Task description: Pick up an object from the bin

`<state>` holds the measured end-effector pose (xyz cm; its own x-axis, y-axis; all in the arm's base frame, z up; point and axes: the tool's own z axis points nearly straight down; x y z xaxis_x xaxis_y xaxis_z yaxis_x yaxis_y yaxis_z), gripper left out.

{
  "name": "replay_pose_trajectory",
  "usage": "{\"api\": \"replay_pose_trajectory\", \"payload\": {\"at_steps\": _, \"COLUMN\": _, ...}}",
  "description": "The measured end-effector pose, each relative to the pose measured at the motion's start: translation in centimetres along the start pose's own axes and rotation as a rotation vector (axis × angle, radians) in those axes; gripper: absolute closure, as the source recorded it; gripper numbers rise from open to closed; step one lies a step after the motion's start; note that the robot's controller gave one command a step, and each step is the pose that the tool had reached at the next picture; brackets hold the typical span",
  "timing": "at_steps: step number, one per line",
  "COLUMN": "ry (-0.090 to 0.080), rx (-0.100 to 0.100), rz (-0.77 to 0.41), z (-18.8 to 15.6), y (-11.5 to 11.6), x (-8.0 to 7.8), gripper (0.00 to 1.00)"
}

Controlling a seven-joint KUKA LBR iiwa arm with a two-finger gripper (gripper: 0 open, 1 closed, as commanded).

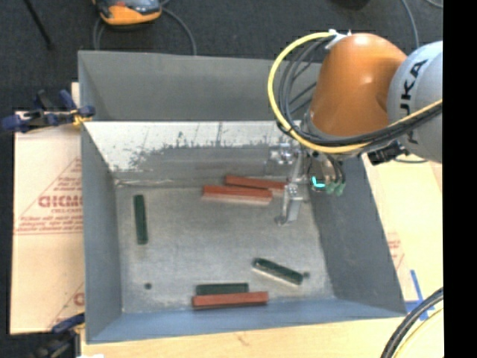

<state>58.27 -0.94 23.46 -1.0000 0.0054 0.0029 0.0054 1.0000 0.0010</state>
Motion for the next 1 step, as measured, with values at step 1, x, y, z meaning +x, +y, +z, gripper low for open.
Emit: {"api": "replay_pose_trajectory", "payload": {"at_steps": 1, "ry": -0.008, "rx": 0.000, "rz": 0.000, "z": -0.41, "y": -0.01, "x": -0.14, "gripper": 0.00}}
